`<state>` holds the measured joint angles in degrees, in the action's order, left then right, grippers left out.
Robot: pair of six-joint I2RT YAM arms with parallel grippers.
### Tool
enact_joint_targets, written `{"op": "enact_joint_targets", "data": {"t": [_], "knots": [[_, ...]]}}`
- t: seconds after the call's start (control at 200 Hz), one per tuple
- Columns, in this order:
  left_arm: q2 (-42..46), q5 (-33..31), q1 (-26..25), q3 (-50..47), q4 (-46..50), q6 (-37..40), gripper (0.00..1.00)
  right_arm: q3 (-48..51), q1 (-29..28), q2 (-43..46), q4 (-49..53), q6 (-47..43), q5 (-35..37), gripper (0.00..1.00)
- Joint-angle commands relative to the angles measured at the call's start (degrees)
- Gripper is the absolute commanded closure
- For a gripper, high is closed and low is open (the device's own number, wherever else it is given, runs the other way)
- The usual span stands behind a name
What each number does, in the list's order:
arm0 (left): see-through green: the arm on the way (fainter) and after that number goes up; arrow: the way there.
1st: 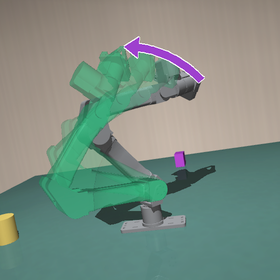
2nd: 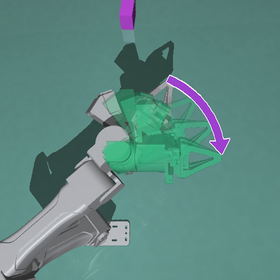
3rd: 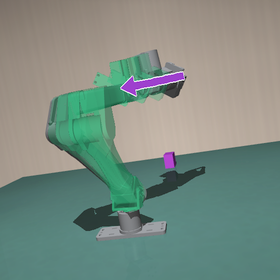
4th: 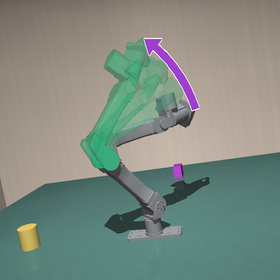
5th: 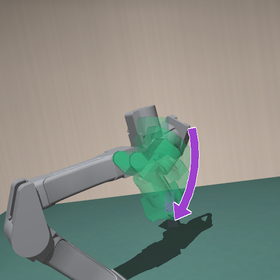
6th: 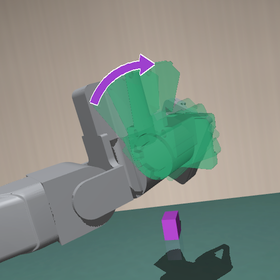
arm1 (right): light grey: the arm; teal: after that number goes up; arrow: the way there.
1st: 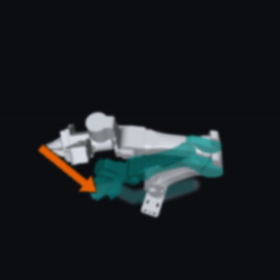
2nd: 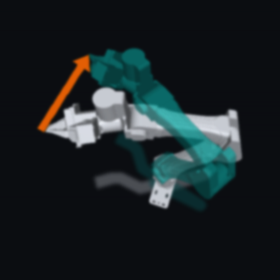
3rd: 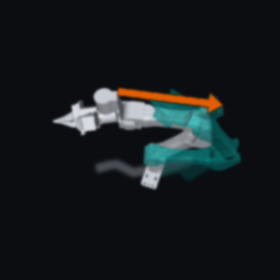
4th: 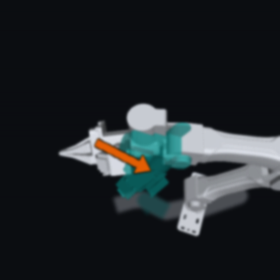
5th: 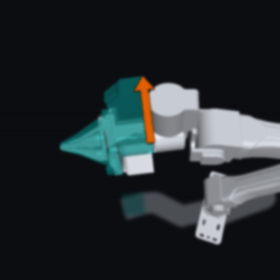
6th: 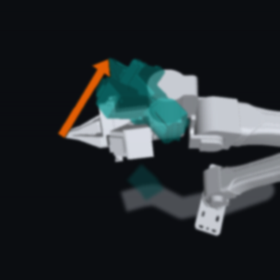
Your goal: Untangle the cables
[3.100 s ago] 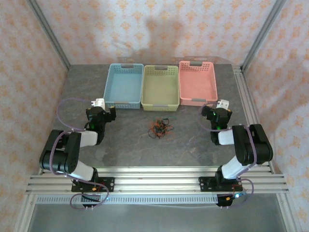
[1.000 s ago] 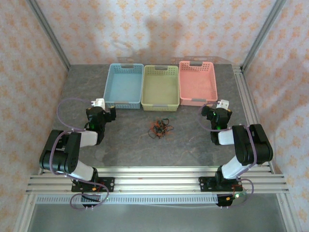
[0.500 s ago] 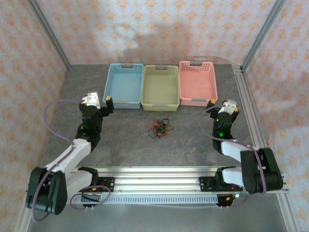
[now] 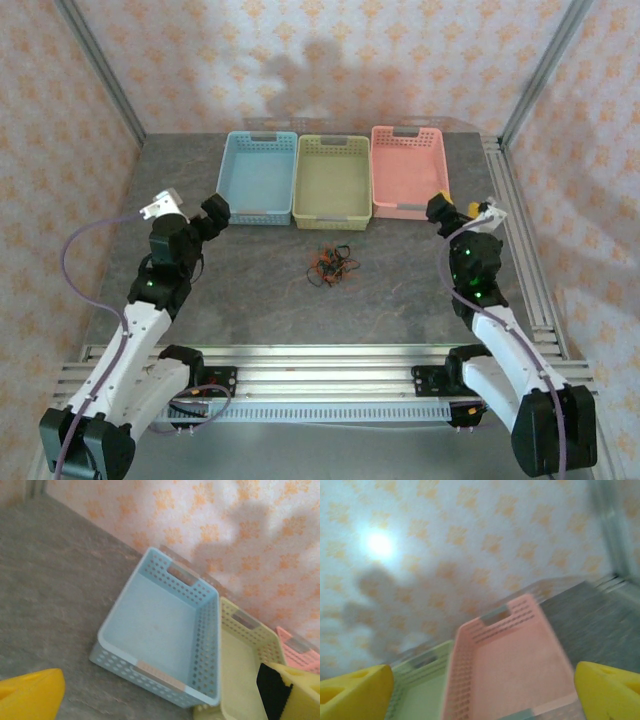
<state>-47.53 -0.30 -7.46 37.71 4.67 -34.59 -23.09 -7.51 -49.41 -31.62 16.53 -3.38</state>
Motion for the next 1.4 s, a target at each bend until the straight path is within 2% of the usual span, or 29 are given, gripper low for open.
{"op": "enact_joint_targets", "data": {"t": [0.0,0.08,0.21,0.355,0.535,0.58,0.791,0.886,0.986,1.141,1.231,1.396], "knots": [[-4.7,10.8,-1.0,2.2,6.6,-6.4,0.00,-6.0,-1.7,-3.6,9.4,8.2,-10.2,0.14],[-10.2,14.4,-3.6,4.1,7.5,-5.8,0.02,-11.2,-3.9,-9.2,15.5,9.6,-12.9,0.21],[-15.9,17.9,-9.2,6.0,6.1,-3.3,0.07,-19.1,-9.4,-18.0,24.5,8.6,-15.6,0.25],[-16.4,14.4,-16.6,3.6,2.6,1.5,0.07,-25.5,-16.9,-28.3,30.4,5.6,-15.8,0.29],[-20.5,15.9,-21.4,3.3,0.0,2.0,0.07,-27.6,-21.8,-33.8,32.5,4.7,-13.7,0.32],[-21.7,16.2,-22.2,4.3,0.7,2.5,0.08,-28.1,-22.0,-34.4,32.9,4.9,-14.2,0.36],[-21.5,15.4,-23.7,4.7,1.5,3.2,0.09,-28.8,-22.2,-35.1,33.6,5.1,-14.0,0.39],[-20.7,15.0,-23.9,4.9,1.9,3.6,0.09,-27.6,-22.2,-34.7,30.5,3.5,-15.6,0.43],[-18.8,14.1,-23.9,5.0,2.5,5.2,0.10,-26.7,-22.2,-33.4,28.7,1.5,-13.7,0.44],[-17.1,13.7,-24.1,4.4,2.5,5.8,0.10,-30.2,-22.2,-33.6,35.1,-2.3,-15.0,0.45],[-20.6,16.3,-24.1,6.7,4.4,5.9,0.10,-33.8,-22.2,-34.5,42.3,-3.7,-17.3,0.47],[-24.8,19.4,-25.4,10.8,8.2,5.7,0.13,-34.0,-22.2,-33.3,48.4,-3.6,-19.8,0.48]]}}
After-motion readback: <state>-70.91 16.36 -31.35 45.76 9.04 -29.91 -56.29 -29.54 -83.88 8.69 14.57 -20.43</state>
